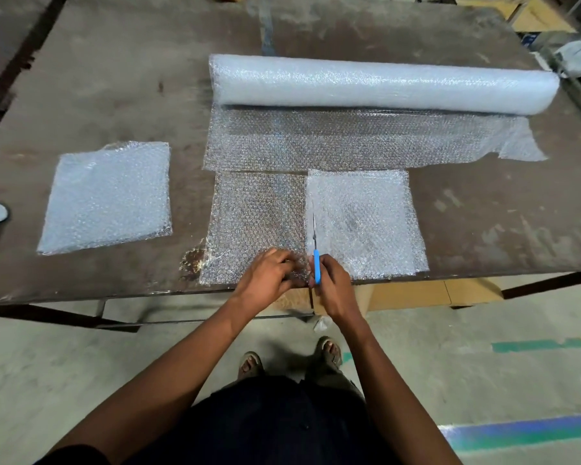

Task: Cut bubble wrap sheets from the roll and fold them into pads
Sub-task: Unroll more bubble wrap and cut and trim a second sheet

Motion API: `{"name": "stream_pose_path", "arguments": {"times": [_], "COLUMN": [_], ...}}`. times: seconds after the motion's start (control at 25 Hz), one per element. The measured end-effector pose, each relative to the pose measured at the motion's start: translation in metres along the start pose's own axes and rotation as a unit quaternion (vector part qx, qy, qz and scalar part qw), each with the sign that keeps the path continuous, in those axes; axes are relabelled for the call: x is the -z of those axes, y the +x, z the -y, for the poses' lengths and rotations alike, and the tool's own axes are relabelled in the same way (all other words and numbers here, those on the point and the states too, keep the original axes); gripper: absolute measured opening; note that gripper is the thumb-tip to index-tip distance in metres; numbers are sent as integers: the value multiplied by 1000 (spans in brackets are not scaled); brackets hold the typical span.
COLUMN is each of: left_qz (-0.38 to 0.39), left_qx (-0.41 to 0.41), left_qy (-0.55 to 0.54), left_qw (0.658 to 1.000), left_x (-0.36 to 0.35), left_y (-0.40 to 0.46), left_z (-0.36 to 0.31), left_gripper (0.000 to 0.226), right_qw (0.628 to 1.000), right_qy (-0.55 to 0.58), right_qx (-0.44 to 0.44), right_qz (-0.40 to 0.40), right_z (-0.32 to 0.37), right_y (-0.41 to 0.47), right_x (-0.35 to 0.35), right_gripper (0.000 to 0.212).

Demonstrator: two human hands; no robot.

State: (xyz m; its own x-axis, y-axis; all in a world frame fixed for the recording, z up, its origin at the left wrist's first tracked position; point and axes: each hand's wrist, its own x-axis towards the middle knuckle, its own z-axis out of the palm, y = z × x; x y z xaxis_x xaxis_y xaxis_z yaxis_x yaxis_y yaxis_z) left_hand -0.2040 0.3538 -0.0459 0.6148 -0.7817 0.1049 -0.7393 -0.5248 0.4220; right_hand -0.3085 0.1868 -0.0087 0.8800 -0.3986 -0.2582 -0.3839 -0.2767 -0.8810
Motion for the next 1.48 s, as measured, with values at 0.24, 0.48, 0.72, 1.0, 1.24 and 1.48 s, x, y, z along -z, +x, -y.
{"name": "stream_pose_path", "arguments": {"times": [0.24, 0.48, 0.72, 1.0, 1.24, 1.48], "left_qz": [-46, -62, -65, -86, -83, -93], "left_qx": [2, 17, 63, 84, 132, 130], "left_qy": [-49, 20, -22, 32, 35, -2], "left_qw": [998, 998, 996, 992, 987, 987], "left_x": [-6, -5, -5, -5, -6, -7], "left_y": [2, -11, -15, -12, -7, -10], "left_z": [0, -4, -7, -17, -23, -22], "left_gripper": [29, 32, 27, 29, 25, 22], "right_qw": [983, 975, 966, 959, 963, 955], "right_qy": [133, 92, 138, 180, 167, 200], "right_qx": [-104, -143, -123, -122, -131, -157], "right_qz": [77, 142, 182, 179, 168, 152], "right_z": [1, -24, -48, -61, -66, -57], "right_y": [-28, -62, -82, -96, -95, -94], "right_x": [12, 10, 11, 13, 2, -5], "right_gripper": [39, 55, 71, 71, 86, 72]}}
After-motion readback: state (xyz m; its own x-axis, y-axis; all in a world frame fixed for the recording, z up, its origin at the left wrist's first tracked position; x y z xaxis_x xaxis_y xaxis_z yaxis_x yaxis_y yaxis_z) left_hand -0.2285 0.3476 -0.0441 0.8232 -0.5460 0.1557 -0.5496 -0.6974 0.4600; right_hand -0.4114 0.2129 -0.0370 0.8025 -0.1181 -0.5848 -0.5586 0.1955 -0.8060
